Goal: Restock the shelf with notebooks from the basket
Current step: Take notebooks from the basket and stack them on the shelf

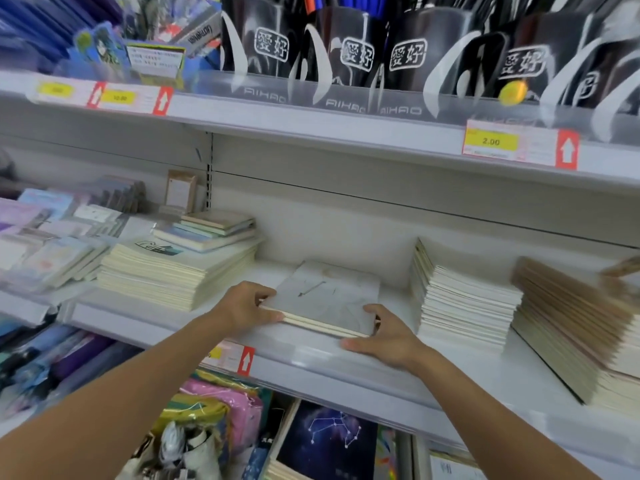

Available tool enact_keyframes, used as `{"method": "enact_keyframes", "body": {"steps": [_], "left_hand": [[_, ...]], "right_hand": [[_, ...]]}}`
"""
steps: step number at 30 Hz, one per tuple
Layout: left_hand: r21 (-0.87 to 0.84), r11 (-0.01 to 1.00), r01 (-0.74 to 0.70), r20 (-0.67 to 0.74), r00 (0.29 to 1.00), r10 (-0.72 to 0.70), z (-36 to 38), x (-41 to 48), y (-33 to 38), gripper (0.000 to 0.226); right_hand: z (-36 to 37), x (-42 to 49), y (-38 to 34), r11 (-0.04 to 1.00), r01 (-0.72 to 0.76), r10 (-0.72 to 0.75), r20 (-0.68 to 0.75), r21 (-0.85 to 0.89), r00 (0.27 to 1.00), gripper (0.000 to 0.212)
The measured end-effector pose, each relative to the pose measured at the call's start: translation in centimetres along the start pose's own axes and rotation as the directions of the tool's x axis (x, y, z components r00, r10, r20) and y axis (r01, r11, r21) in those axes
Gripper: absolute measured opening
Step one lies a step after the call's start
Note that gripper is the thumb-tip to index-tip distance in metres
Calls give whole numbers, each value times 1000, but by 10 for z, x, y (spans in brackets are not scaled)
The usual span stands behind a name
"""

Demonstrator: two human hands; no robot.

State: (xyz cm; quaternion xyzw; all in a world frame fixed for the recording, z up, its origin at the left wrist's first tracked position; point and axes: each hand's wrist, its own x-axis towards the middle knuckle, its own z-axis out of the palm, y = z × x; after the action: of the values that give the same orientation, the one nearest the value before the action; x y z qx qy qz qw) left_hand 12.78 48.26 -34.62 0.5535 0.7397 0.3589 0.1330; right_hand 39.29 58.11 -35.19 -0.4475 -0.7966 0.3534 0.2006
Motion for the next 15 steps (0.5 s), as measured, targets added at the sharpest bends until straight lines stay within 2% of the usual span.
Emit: {"method": "enact_keyframes", "body": {"steps": [3, 5, 9, 12, 15], "left_hand": [[-25, 1000, 18, 3, 1000, -18, 3, 8, -2, 64], [-30, 999, 18, -30, 999, -19, 6, 11, -2, 61], [-64, 998, 24, -40, 999, -26, 9, 15, -8, 56], [-142, 990, 4, -11, 1000, -6, 11, 16, -13, 44], [-186, 982, -14, -19, 1000, 11, 13, 15, -14, 43]], "right_hand": [[3, 10, 0, 991, 26, -37, -84, -129, 996, 100], [5, 15, 0, 988, 30, -49, -117, -154, 992, 95], [4, 18, 5, 999, 0, -4, -83, -44, 997, 103], [6, 18, 11, 997, -8, 16, -113, 75, 993, 86], [7, 19, 13, 985, 23, -3, -120, 169, 993, 85]]}}
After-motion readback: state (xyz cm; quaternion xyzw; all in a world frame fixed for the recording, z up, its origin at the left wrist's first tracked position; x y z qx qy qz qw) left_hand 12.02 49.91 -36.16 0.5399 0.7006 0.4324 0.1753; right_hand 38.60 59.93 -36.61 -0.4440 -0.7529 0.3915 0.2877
